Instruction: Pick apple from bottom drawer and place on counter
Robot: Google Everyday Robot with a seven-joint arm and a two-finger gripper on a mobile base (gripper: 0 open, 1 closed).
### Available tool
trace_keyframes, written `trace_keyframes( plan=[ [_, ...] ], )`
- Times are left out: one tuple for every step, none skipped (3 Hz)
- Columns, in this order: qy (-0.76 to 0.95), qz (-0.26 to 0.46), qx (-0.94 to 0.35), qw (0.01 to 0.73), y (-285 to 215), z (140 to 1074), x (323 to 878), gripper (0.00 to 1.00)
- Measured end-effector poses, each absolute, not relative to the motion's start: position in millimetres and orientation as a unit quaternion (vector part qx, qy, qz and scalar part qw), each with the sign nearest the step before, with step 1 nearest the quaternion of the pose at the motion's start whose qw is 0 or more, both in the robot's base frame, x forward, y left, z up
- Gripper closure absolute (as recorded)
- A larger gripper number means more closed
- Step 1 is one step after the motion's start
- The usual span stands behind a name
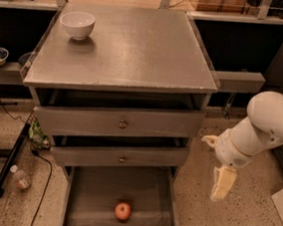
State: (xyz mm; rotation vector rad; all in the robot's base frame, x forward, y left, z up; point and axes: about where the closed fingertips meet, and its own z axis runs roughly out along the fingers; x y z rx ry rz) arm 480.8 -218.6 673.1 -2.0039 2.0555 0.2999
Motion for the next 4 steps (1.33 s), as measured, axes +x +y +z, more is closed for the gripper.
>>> trace_keyframes(
  plan=[
    [0.701,0.123,-0.691,0.124,-201,614,488,0.0],
    [0.701,0.123,-0.691,0.124,-201,614,488,0.0],
    [0.701,0.135,-0.687,0.131,-199,601,488,0.0],
    [0.705,0.145,-0.683,0.123,-181,563,508,0.0]
  ],
)
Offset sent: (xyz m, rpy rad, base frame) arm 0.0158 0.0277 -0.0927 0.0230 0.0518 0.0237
